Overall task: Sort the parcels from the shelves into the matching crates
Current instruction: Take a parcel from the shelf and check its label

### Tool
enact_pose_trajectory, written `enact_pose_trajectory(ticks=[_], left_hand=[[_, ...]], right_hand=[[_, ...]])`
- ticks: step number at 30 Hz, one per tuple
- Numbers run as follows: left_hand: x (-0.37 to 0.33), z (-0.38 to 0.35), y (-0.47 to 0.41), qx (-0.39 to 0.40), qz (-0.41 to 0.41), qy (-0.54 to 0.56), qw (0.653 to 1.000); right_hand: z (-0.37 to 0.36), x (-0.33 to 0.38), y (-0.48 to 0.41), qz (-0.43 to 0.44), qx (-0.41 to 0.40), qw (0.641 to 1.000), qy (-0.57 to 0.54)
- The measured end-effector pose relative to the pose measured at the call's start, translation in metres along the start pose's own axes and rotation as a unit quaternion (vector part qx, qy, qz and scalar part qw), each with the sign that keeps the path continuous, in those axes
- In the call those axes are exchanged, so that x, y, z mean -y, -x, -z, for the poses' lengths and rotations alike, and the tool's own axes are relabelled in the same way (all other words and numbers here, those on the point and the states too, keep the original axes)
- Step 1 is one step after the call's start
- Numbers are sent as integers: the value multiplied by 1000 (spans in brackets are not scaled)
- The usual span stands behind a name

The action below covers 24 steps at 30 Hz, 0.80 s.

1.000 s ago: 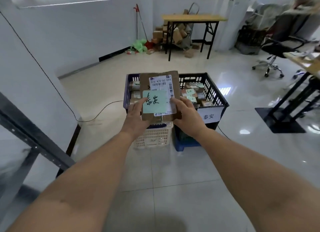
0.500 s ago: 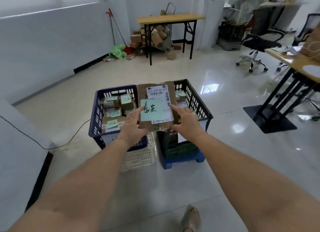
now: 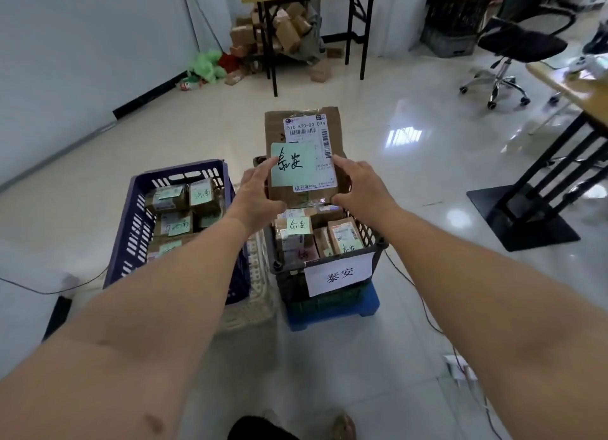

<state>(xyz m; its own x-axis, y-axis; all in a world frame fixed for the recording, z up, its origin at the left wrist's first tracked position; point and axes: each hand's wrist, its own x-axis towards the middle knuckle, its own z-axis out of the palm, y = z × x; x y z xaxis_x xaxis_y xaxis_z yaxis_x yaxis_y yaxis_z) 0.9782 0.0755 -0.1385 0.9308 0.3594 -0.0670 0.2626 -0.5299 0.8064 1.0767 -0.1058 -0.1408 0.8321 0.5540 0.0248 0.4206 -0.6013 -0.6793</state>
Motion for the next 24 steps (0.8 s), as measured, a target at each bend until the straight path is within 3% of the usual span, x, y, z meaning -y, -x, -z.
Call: enact_pose_trajectory(ticks=[18,24], left_hand=[[15,-6,-210,31,10,-5,999],[39,-32,-241,37,44,-9,998]], right_hand=[[0,-48,-200,-33,1,999,33],[-17,-78,-230,-52,42,997,45]])
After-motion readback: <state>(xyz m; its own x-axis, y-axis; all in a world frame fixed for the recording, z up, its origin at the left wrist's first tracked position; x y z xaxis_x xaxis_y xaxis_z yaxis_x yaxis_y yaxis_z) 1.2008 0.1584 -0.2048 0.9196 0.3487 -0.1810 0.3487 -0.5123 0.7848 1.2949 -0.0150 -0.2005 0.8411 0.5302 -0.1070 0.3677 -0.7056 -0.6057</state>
